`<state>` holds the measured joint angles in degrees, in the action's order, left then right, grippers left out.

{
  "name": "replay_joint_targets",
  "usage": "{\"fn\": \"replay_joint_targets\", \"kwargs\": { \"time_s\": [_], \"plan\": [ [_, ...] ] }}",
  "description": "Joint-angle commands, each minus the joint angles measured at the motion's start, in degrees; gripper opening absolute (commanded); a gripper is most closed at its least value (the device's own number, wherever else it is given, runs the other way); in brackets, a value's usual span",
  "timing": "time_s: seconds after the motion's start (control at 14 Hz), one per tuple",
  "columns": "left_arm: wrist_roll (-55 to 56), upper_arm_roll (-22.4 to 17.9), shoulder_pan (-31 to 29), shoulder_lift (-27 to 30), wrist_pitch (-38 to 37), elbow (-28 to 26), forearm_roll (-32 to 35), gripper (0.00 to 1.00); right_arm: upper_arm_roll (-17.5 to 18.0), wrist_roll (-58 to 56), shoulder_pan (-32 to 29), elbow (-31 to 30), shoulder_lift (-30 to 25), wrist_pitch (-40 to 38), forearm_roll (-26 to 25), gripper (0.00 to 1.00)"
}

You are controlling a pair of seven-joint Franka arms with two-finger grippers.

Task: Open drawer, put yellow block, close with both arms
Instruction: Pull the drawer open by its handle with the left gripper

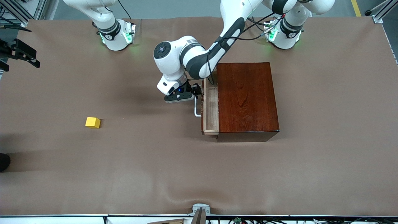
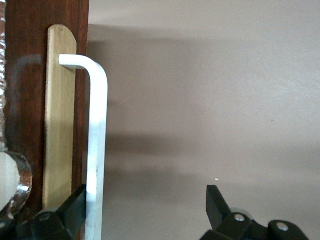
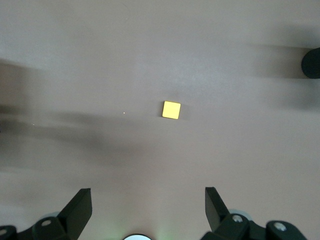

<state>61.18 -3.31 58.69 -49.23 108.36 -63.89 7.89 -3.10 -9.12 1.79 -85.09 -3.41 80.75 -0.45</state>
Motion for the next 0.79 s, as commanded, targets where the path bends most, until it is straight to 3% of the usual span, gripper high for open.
{"fn": "replay_joint_targets", "kwargs": {
  "time_s": [0.0, 0.72],
  "plan": [
    [1.2, 0.1, 0.3, -2.6, 1.5, 3.9, -1.4, 1.00, -0.1, -0.5, 0.0, 1.2, 0.5, -0.9, 0.4, 1.00],
    [1.2, 0.1, 0.3, -3.3, 3.8, 4.0, -1.5, 1.00, -0.1, -0.5, -0.1, 1.2, 0.5, -0.9, 0.4, 1.00]
  ]
}}
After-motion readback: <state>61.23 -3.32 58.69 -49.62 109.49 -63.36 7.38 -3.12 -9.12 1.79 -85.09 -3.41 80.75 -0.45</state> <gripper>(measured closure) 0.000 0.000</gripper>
